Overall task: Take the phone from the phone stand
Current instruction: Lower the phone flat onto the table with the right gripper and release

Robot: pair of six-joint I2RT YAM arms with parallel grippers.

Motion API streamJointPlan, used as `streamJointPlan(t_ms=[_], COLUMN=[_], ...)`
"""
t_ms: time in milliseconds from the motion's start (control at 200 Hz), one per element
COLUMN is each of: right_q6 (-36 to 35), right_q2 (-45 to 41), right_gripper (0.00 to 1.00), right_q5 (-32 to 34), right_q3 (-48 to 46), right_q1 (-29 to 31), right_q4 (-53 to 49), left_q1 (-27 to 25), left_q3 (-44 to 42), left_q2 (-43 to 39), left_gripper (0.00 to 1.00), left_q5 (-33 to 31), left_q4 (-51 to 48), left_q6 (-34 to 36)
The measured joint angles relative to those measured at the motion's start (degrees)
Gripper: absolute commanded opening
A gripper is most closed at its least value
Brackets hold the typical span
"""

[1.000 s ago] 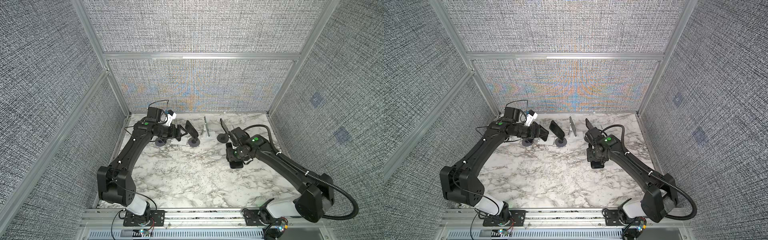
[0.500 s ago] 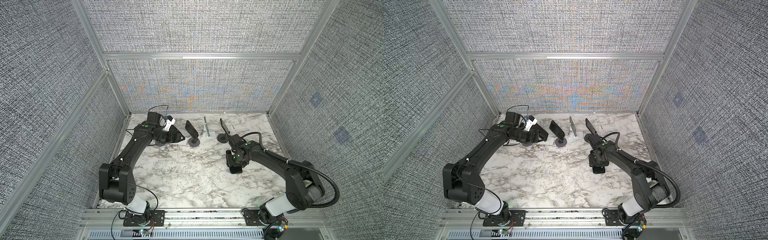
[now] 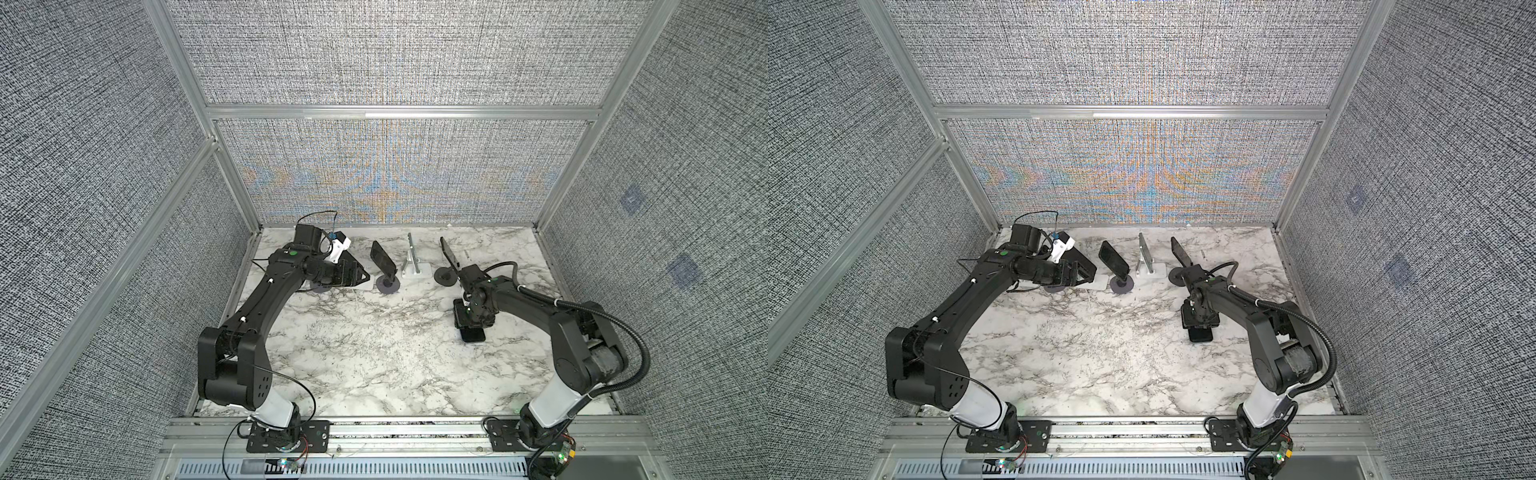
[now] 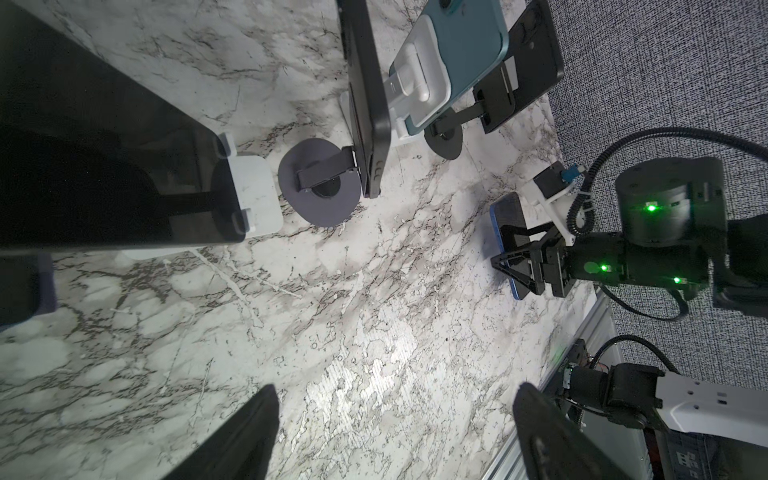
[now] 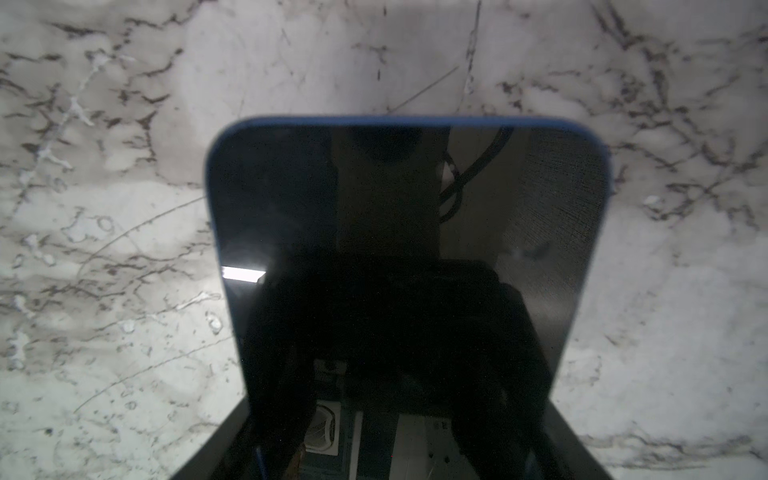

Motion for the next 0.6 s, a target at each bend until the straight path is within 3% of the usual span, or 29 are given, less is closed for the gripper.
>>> streamJointPlan(t_ms=[175, 600], right_q6=[-1.22, -2.1], right_q2=[2.21, 5.16], right_gripper=[0.67, 0.71], right_q5=[0.0, 0.22], right_q3=[1.14, 3.41], right_q1=[0.02, -0.09], right_q4=[-0.35, -2.08], left_q1=[0.0, 0.0], left_q3=[0.0, 0.0], left_q2=[0.0, -0.04], left_gripper=[0.89, 0.89], left_q5=[-0.59, -1.42], left_q4=[-0.02, -0.24], left_q6=[0.26, 1.53])
